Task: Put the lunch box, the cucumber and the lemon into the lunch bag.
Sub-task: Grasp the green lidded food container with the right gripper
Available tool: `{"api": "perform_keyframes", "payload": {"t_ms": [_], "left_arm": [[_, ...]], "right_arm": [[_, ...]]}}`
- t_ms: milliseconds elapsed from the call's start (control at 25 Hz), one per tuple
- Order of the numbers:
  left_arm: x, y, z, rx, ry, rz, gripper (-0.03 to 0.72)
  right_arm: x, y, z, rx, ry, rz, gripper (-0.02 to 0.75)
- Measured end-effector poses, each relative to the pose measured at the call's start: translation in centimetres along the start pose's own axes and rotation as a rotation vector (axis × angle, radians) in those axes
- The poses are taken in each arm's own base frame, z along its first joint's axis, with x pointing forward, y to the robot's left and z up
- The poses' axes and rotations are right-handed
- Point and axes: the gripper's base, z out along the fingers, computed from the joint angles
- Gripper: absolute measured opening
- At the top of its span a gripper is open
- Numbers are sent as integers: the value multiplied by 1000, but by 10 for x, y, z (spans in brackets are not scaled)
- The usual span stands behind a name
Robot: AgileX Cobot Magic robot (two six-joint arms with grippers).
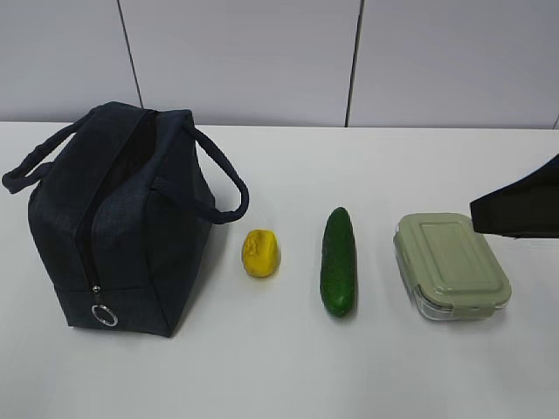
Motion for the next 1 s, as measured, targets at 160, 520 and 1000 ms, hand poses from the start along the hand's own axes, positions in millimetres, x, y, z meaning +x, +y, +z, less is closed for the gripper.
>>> {"api": "perform_keyframes", "payload": {"t_ms": [160,520,1000], "left_arm": [[0,0,0,0,0,0,239],[0,0,0,0,0,0,239],[0,0,0,1,0,-1,239]], "right_arm": [[-12,-31,4,8,41,85,382],[-28,-116,9,-64,-17,322,355],[-36,-199,45,-58,109,415,352]]}}
